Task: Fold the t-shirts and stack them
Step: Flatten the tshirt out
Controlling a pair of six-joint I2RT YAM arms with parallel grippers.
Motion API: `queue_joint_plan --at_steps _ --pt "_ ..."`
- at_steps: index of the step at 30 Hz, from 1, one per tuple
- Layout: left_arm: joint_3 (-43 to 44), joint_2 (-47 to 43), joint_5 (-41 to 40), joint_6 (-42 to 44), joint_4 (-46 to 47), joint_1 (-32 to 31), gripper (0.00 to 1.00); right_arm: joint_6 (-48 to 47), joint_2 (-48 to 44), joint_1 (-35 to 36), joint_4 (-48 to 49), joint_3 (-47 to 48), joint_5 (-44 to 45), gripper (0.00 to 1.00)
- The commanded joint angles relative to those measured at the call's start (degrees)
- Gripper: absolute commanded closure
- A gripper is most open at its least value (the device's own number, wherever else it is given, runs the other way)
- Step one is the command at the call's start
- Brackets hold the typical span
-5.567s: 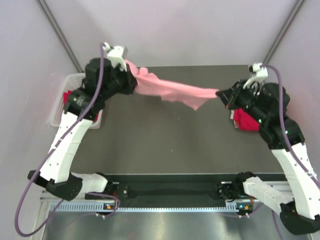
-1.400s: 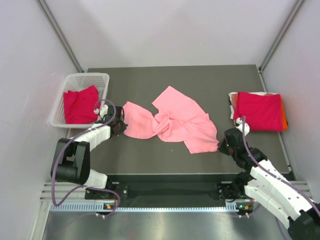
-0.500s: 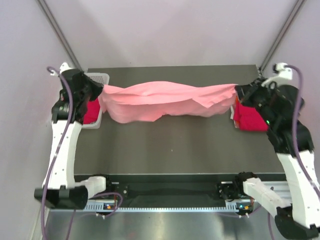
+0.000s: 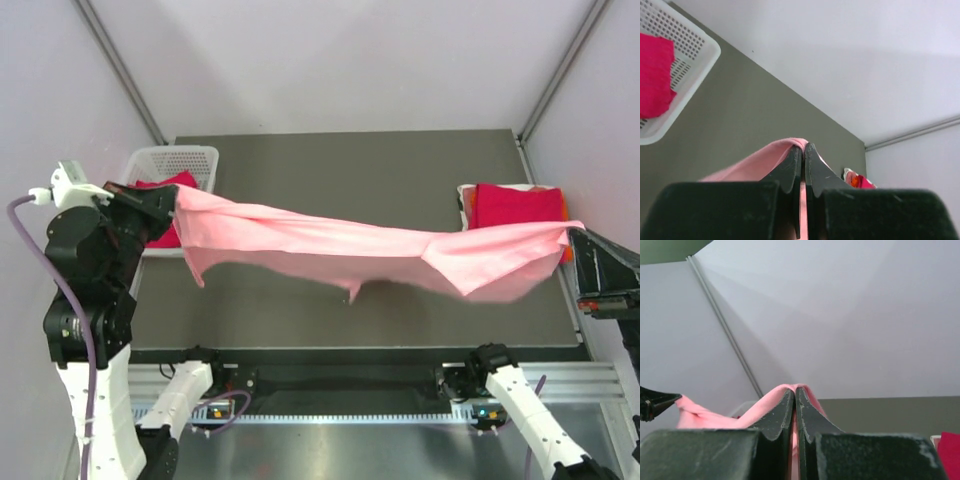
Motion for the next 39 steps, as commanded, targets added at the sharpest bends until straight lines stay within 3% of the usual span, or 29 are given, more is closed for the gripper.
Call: queue_joint_plan --at_steps 1,6,14,21,24,29,39 --pt "-2.0 3.4 5.0 -1.3 0.9 0.3 1.00 -1.8 4.9 -0.4 -1.9 -0.4 1.4 1.00" --pt "-11.0 7.9 11.4 -3.1 7.6 0.2 1.00 -1.6 10.9 -0.5 -1.2 -4.5 5.1 1.00" --pt "-24.5 8.5 7.2 -3.8 12.7 0.3 1.00 0.0 13.3 -0.5 1.6 -17.9 7.5 1.00" --pt "-49.3 5.8 11.2 -9.4 26.4 0.3 1.00 2.7 11.9 -0.5 7.4 -33.7 9.1 1.00" --pt "-53.8 8.0 10.1 -9.7 31.0 0.2 1.00 3.2 13.4 -0.6 11.3 -38.8 10.8 1.00" --pt "-52.4 16.7 9.2 -9.0 35.3 0.2 1.00 3.7 18.3 -1.3 15.2 -40.6 13.6 1.00" --pt "-37.8 34.4 9.3 -11.8 41.1 -1.5 1.00 6.2 31.3 -7.0 23.3 -38.7 17.3 1.00"
